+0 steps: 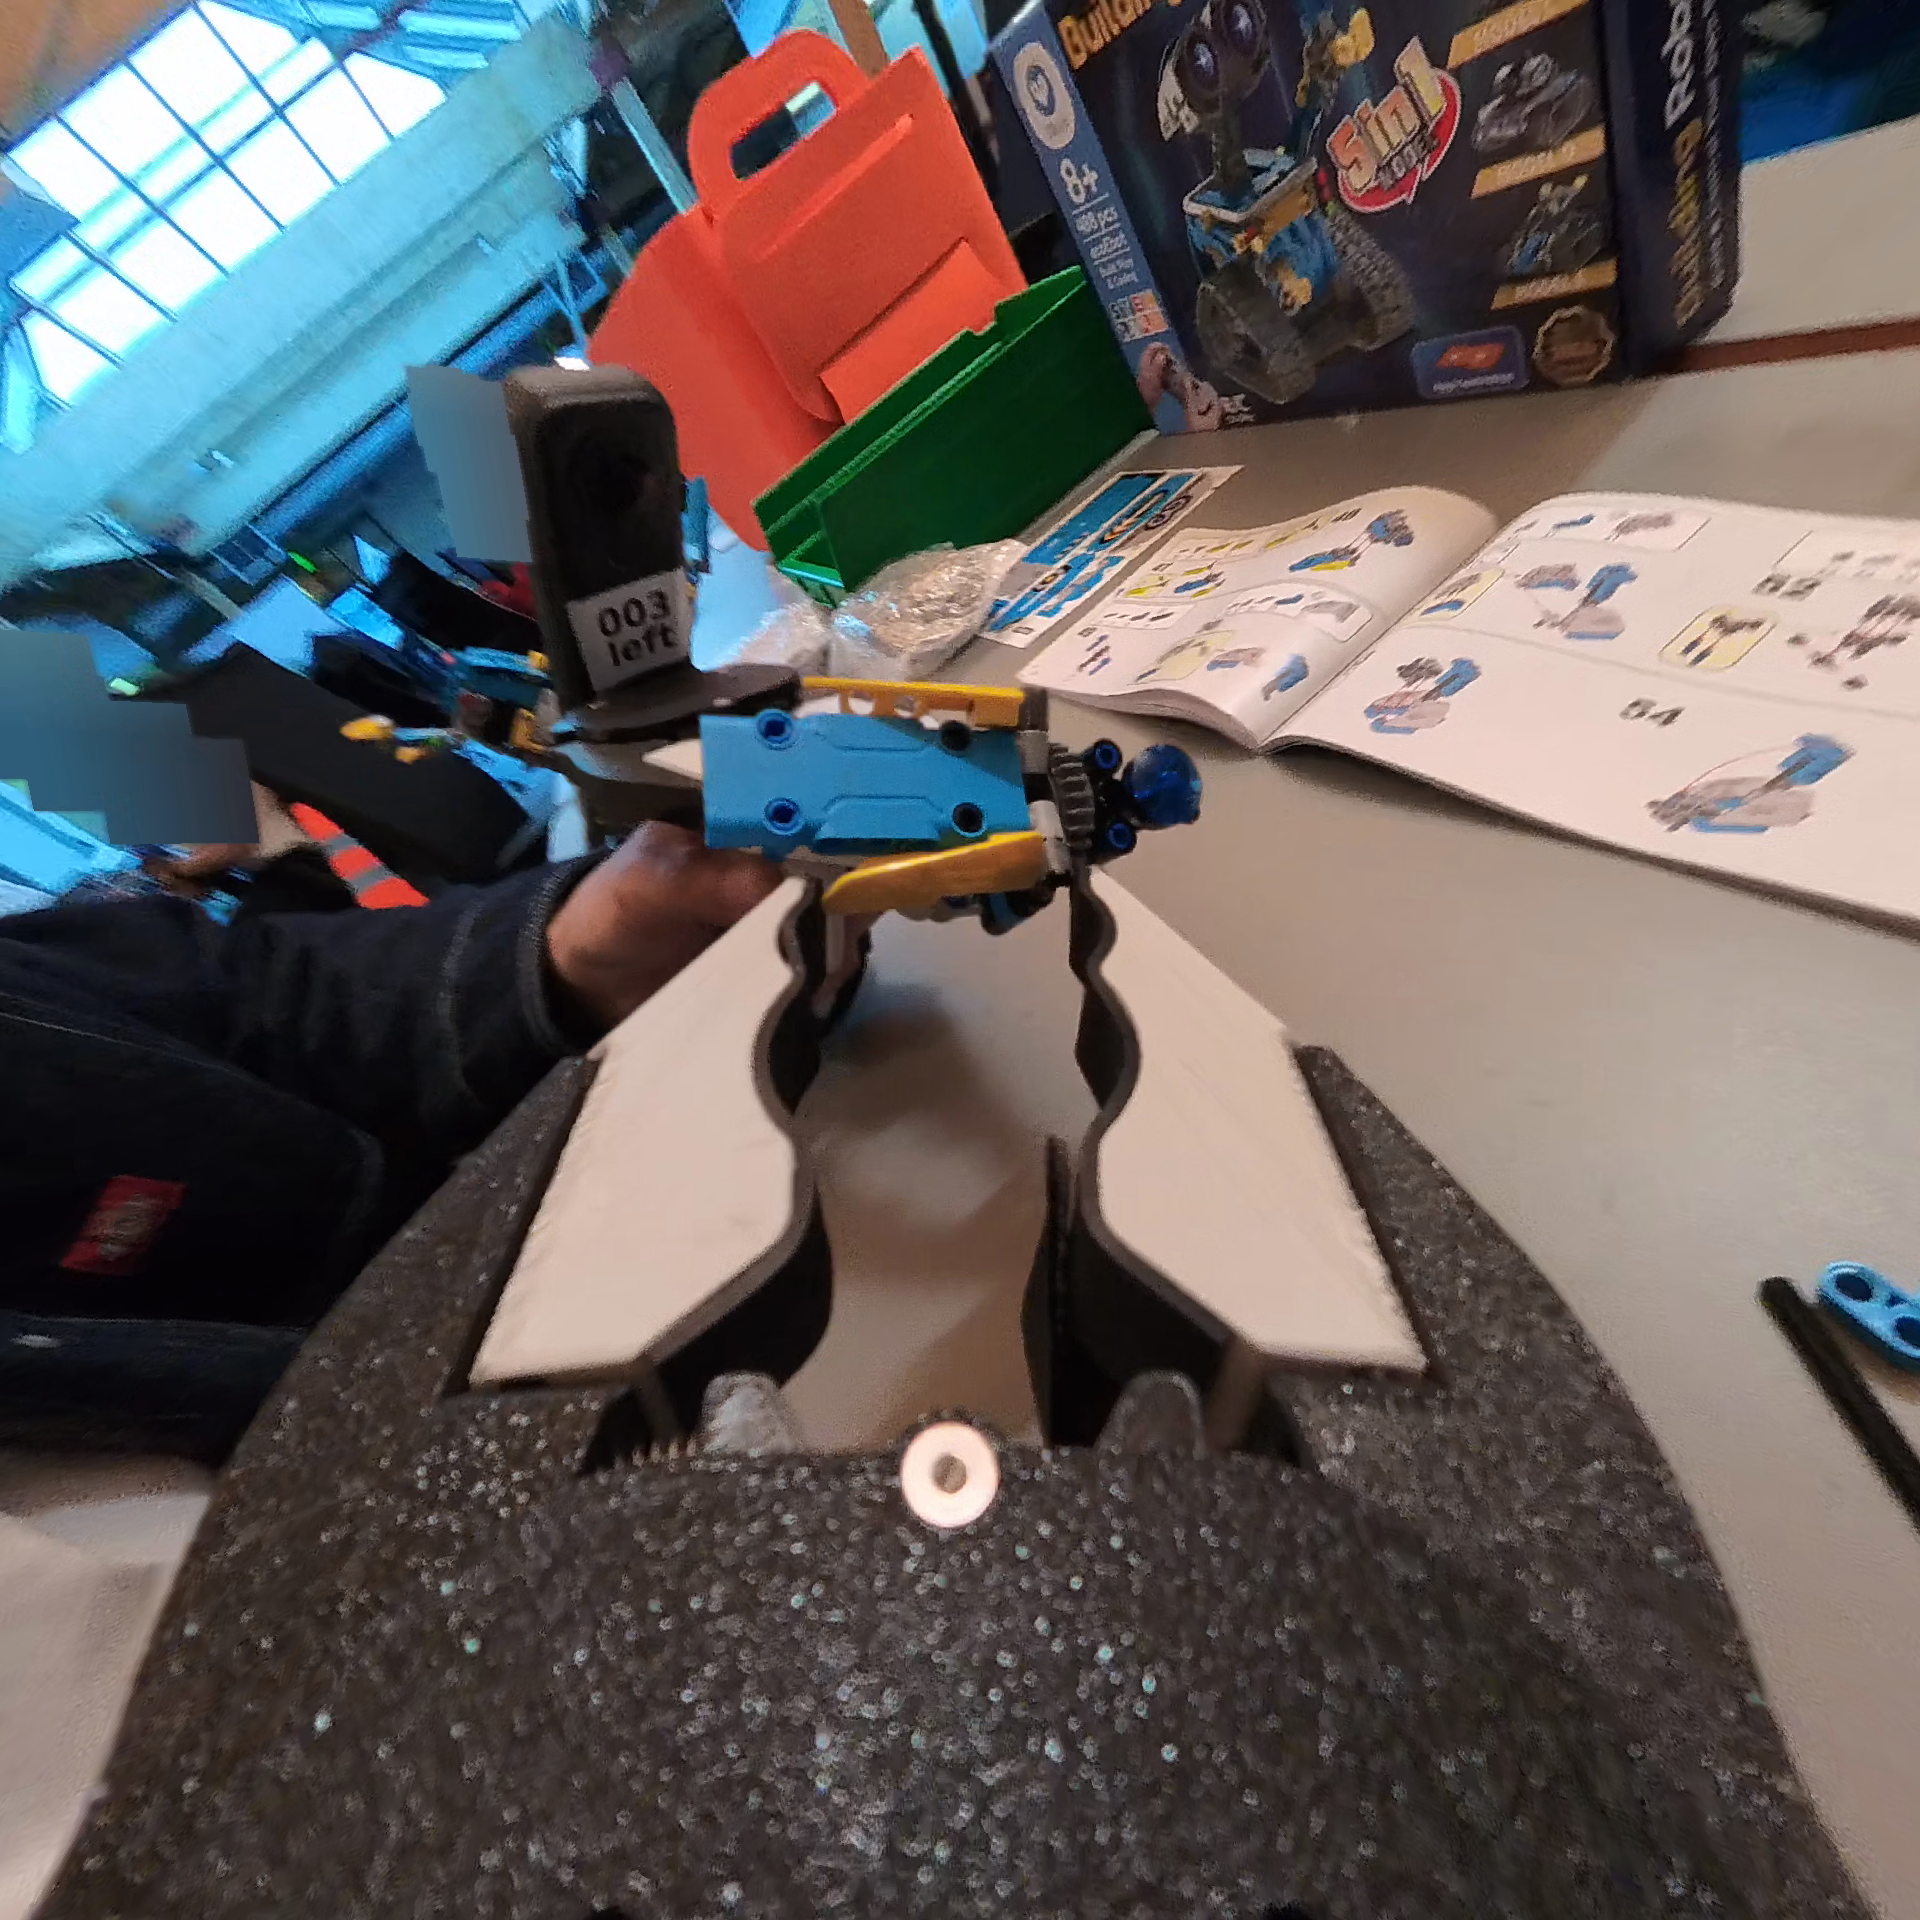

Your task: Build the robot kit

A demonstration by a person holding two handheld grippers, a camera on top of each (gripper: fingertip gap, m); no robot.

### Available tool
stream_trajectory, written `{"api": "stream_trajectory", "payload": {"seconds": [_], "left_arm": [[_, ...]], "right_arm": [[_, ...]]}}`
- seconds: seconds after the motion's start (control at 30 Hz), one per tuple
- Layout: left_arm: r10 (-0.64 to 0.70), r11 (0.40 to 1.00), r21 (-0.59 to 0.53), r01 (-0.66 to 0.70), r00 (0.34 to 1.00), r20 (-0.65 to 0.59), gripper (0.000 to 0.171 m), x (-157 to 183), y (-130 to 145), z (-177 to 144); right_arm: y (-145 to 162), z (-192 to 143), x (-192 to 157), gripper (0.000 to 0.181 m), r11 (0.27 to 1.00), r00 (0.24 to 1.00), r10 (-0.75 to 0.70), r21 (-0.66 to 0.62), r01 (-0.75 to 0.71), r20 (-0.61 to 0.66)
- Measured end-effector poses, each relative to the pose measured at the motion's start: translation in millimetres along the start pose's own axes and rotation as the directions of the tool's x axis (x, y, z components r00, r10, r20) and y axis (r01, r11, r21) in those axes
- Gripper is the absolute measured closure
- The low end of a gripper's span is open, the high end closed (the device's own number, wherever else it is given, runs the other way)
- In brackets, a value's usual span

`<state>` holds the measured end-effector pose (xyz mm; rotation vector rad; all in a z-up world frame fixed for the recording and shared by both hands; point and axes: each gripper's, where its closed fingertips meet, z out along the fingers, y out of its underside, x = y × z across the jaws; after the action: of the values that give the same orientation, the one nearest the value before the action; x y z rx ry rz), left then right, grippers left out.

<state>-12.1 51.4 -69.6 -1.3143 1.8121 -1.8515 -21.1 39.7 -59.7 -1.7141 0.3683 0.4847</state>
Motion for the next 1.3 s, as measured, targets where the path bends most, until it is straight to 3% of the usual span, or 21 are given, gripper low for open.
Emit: {"api": "stream_trajectory", "payload": {"seconds": [0.37, 0.63, 0.73, 0.83, 0.9, 0.97, 1.0, 1.17, 1.3], "left_arm": [[-0.126, 0.992, 0.003, 0.126, 0.991, -0.049, 0.156, -1.1, 3.5, 1.8], [-0.171, 0.985, 0.005, 0.171, 0.983, -0.069, 0.156, -1.9, 1.6, 0.3], [-0.214, 0.977, 0.003, 0.215, 0.973, -0.084, 0.156, -4.2, 1.1, -1.7], [-0.301, 0.953, -0.026, 0.301, 0.941, -0.153, 0.156, -2.0, 0.4, -5.0], [-0.349, 0.937, -0.088, 0.337, 0.916, -0.197, 0.156, 3.0, 5.5, -6.6], [-0.378, 0.924, -0.163, 0.346, 0.894, -0.242, 0.156, 11.4, 12.4, -9.1], [-0.382, 0.920, -0.192, 0.342, 0.893, -0.238, 0.156, 12.2, 16.8, -9.7], [-0.414, 0.885, -0.335, 0.323, 0.877, -0.246, 0.156, 21.8, 41.4, -9.4], [-0.456, 0.866, -0.353, 0.355, 0.850, -0.263, 0.156, 25.4, 44.8, -7.3]], "right_arm": [[-1.4, -4.3, 0.3, 0.134, 0.930, 0.909, 0.360, -0.008, -0.366, 0.208], [-0.6, -1.9, 0.7, 0.128, 0.930, 0.909, 0.361, -0.016, -0.366, 0.207], [-6.8, -7.2, 5.3, 0.125, 0.968, 0.959, 0.244, 0.023, -0.250, 0.144], [-8.0, -14.3, 3.2, 0.130, 0.998, 0.997, -0.059, -0.004, 0.059, 0.041], [3.1, -19.4, 5.5, 0.134, 0.932, 0.936, -0.352, -0.108, 0.347, -0.026], [16.0, -25.6, 13.4, 0.142, 0.833, 0.845, -0.533, -0.210, 0.511, -0.056], [19.8, -26.7, 9.4, 0.149, 0.812, 0.828, -0.561, -0.217, 0.542, -0.030], [35.2, -20.5, -2.5, 0.151, 0.774, 0.806, -0.590, -0.249, 0.582, 0.047], [46.7, -15.9, -2.8, 0.166, 0.738, 0.783, -0.619, -0.294, 0.608, 0.065]]}}
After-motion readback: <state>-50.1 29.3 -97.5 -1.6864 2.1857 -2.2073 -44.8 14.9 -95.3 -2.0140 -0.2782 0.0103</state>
